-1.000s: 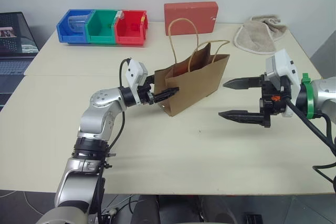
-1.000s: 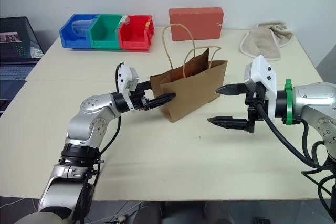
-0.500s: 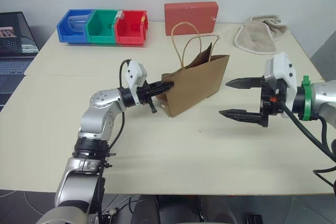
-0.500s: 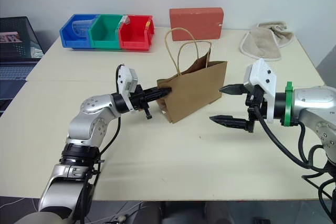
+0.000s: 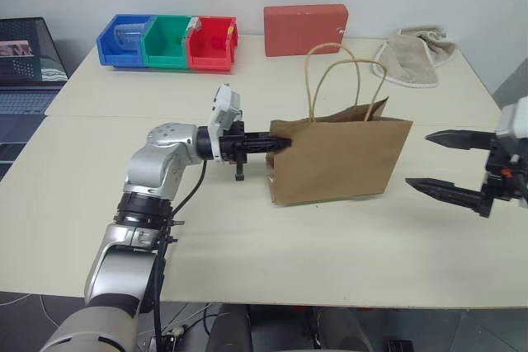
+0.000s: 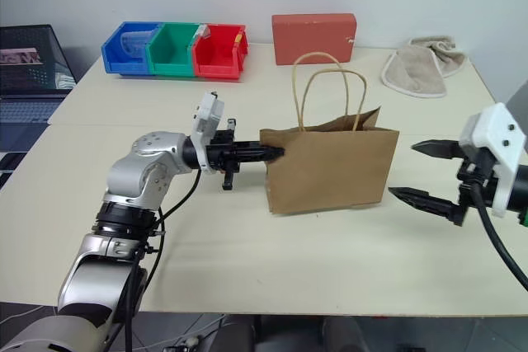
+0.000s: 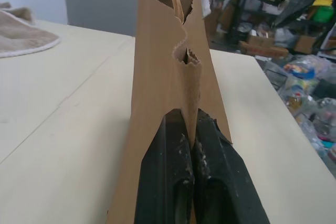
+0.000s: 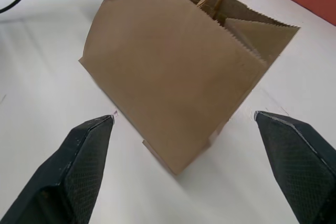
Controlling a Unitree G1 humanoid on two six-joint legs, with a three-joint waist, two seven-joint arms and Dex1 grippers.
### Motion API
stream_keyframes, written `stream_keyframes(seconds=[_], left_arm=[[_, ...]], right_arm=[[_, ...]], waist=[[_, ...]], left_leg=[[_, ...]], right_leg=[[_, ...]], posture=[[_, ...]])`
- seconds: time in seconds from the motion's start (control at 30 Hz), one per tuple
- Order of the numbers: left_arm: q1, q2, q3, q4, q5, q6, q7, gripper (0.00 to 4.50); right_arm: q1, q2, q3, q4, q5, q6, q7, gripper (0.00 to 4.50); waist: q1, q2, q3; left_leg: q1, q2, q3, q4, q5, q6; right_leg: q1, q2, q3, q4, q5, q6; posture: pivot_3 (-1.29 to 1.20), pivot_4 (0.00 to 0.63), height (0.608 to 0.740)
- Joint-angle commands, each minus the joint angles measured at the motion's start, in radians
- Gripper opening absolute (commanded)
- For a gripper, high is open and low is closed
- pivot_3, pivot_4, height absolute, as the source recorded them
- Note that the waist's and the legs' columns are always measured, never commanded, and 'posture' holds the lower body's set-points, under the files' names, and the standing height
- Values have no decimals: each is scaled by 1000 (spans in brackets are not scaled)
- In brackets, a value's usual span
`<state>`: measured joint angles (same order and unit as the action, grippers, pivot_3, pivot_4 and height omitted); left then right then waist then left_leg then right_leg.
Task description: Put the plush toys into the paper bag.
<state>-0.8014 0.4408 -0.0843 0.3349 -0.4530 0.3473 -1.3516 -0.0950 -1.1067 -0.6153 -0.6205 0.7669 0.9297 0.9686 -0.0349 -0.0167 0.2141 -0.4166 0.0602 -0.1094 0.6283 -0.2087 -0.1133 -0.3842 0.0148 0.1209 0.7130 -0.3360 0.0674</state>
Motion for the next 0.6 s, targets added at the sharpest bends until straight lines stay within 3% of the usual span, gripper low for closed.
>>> stream_keyframes(seconds=[0.03, 0.2, 0.23, 0.33, 0.6], left_arm=[[-41, -34, -26, 64, 54, -121, -23, 12], [-66, -44, -37, 147, 105, -175, -20, 12], [-59, -34, -36, 146, 106, -174, -32, 209], [-35, -9, -23, 116, 92, -143, -46, 973], [70, 103, 43, -101, 75, -68, 16, 3527]], right_arm=[[28, 2, -60, -63, 11, 7, -27, 4500], [35, 12, -33, -79, 17, -8, -54, 4500], [29, 11, -24, -73, 17, -11, -57, 4500], [21, 8, -2, -61, 14, -23, -58, 4500], [10, -27, 30, -4, 6, -52, -7, 4500]], waist=[[-1, 0, 0], [-2, 0, 0], [-2, 0, 0], [-3, 0, 0], [-5, 0, 0]], left_leg=[[0, 0, 0, 0, 0, 0], [0, 0, 0, 0, 0, 0], [0, 0, 0, 0, 0, 0], [0, 0, 0, 0, 0, 0], [0, 0, 0, 0, 0, 0]], right_leg=[[0, 0, 0, 0, 0, 0], [0, 0, 0, 0, 0, 0], [0, 0, 0, 0, 0, 0], [0, 0, 0, 0, 0, 0], [0, 0, 0, 0, 0, 0]], posture=[[0, 150, 740], [0, 150, 740], [0, 150, 740], [0, 150, 740], [0, 150, 740]])
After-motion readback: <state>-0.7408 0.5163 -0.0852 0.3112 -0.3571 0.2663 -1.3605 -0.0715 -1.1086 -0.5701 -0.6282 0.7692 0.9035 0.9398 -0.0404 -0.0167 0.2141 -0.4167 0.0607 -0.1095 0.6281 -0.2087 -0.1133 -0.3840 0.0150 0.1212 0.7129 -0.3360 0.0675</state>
